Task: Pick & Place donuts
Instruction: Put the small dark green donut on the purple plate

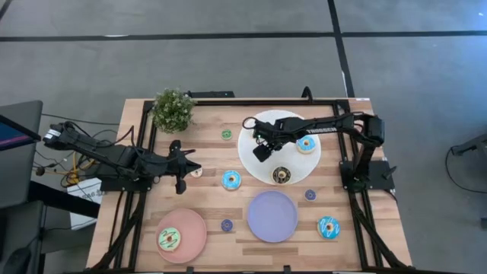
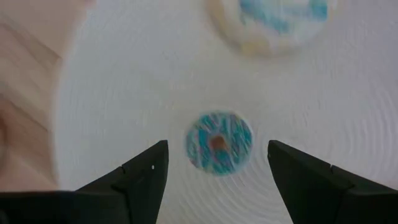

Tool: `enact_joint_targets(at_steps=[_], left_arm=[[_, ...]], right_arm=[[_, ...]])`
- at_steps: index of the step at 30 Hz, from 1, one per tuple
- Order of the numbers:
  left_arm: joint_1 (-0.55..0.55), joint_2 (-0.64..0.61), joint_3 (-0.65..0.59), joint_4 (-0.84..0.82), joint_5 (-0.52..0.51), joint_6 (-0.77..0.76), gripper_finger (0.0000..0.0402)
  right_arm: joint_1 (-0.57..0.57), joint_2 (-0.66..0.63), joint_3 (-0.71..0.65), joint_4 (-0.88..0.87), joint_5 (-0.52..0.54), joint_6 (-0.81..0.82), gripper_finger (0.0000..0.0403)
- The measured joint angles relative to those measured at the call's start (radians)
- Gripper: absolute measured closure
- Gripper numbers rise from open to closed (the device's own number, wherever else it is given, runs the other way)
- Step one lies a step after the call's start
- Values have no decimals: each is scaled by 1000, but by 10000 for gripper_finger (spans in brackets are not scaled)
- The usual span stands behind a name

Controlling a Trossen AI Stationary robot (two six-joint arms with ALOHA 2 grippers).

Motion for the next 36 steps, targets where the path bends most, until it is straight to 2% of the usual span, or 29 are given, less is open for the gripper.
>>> enact_joint_targets(at_steps=[3,5,7,15,26,29,36], left_arm=[[0,0,0,0,1,0,401],[0,0,0,0,4,0,401],[0,1,0,-2,2,1,401],[2,0,0,-3,1,3,401],[2,0,0,-2,3,3,401],[2,0,0,-2,4,3,401],[2,0,0,0,4,2,401]], right_arm=[[5,31,6,58,1,7,137],[3,36,-1,15,-5,10,137],[2,59,6,59,-11,12,137],[6,135,5,50,-35,12,137],[19,126,2,65,-10,19,140],[20,125,2,65,-10,20,153],[20,124,2,56,-10,28,212]])
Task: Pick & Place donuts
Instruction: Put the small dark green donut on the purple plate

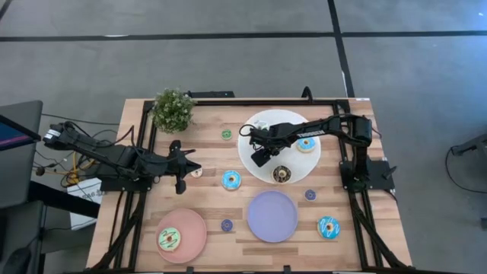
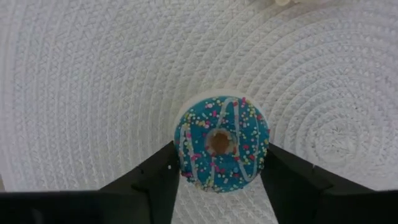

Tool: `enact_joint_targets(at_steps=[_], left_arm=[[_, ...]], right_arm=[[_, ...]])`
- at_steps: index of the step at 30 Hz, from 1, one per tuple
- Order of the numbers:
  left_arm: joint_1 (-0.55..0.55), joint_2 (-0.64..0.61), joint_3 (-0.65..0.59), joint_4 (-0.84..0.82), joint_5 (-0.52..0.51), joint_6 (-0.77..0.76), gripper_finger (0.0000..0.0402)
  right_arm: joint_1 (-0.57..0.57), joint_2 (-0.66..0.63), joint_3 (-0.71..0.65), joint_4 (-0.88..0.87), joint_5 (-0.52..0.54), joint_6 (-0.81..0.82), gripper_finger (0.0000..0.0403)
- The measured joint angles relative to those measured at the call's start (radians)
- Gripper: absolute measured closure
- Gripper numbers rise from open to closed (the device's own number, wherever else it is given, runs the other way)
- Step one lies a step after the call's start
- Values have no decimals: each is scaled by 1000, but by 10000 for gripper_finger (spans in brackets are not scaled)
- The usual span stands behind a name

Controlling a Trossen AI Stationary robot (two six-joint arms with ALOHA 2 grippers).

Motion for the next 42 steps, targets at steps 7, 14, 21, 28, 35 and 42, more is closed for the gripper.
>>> enact_joint_targets(at_steps=[7,14,21,28,35,42], left_arm=[[0,0,0,1,0,-4,401],[0,0,0,1,1,-4,401],[0,0,0,1,1,-10,401],[0,0,0,1,-6,-3,401],[0,0,0,1,-6,0,401],[0,0,0,6,-16,1,401]], right_arm=[[0,-4,0,-11,0,0,244],[14,-85,-1,-38,4,31,240],[144,-253,-1,-158,-19,148,234],[402,-348,0,-178,67,418,239],[533,-290,0,-134,78,631,236],[568,-176,0,-60,13,690,241]])
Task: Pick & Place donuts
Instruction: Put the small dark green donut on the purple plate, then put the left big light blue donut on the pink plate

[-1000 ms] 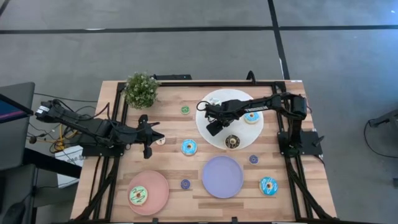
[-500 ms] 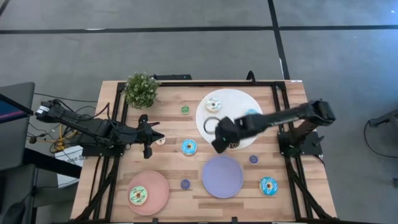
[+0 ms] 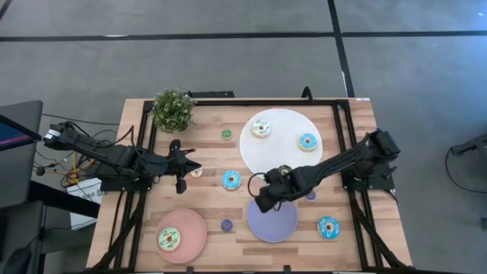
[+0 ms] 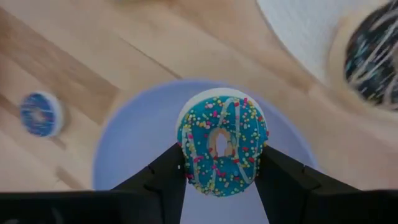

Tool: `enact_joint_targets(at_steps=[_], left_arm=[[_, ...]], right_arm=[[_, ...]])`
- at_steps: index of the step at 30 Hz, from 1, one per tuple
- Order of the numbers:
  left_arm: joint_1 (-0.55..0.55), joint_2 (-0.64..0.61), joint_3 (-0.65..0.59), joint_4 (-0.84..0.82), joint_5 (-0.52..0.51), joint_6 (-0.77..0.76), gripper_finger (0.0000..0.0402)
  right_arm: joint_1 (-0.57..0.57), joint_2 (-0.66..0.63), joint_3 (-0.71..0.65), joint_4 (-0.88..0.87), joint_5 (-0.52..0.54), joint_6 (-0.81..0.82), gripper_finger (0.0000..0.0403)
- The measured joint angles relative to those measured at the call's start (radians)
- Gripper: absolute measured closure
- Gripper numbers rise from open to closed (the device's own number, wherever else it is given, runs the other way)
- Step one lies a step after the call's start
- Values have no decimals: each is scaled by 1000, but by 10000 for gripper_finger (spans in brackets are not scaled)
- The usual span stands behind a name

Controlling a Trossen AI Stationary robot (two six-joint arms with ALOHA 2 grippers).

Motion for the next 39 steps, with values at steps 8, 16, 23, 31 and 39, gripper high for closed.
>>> enact_joint_targets(at_steps=[8,16,23,31,39], left_arm=[[0,0,0,2,-34,-2,401],[0,0,0,4,-35,-4,401],[0,0,0,2,-31,-5,401],[0,0,0,2,-26,-6,401],[0,0,0,2,-26,-5,401]], right_arm=[[28,83,-1,67,-20,83,239],[26,95,1,57,-34,132,221],[26,98,0,47,-40,133,177],[23,98,0,48,-39,132,159],[18,97,0,48,-37,122,159]])
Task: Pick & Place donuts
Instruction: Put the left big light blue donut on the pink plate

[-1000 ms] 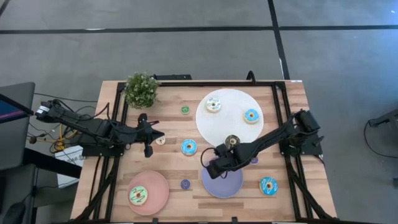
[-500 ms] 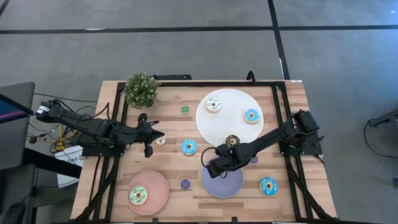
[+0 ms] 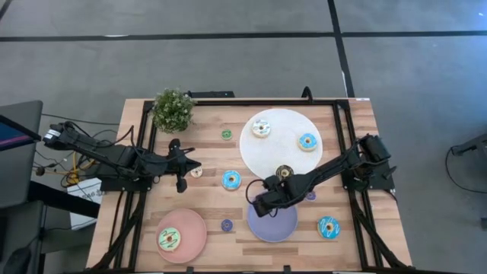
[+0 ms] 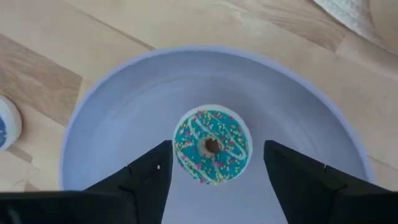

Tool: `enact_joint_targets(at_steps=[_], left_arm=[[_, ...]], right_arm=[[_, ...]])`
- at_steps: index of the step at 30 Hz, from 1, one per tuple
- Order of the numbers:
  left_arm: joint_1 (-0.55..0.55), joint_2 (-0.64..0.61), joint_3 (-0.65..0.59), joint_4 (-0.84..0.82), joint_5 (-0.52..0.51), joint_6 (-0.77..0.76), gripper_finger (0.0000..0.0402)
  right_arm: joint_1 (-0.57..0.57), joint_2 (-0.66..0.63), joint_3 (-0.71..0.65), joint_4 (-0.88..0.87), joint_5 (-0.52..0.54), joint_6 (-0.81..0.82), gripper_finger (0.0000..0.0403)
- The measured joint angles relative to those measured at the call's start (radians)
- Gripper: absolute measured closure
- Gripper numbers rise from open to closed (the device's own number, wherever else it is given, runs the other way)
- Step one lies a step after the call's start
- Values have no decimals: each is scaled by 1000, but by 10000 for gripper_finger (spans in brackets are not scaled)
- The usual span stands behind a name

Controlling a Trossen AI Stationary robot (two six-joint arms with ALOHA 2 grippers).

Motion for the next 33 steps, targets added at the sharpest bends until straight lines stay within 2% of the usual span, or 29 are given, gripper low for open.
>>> enact_joint_targets(at_steps=[8,21,25,33], left_arm=[[0,0,0,-2,45,2,399],[0,0,0,-2,36,-3,363],[0,0,0,-2,36,-3,355],[0,0,0,0,37,-5,349]], right_arm=[[-7,-80,0,-57,53,-32,158],[-90,-285,0,-86,60,-341,158],[-129,-307,0,-101,57,-438,158],[-170,-302,0,-101,49,-469,158]])
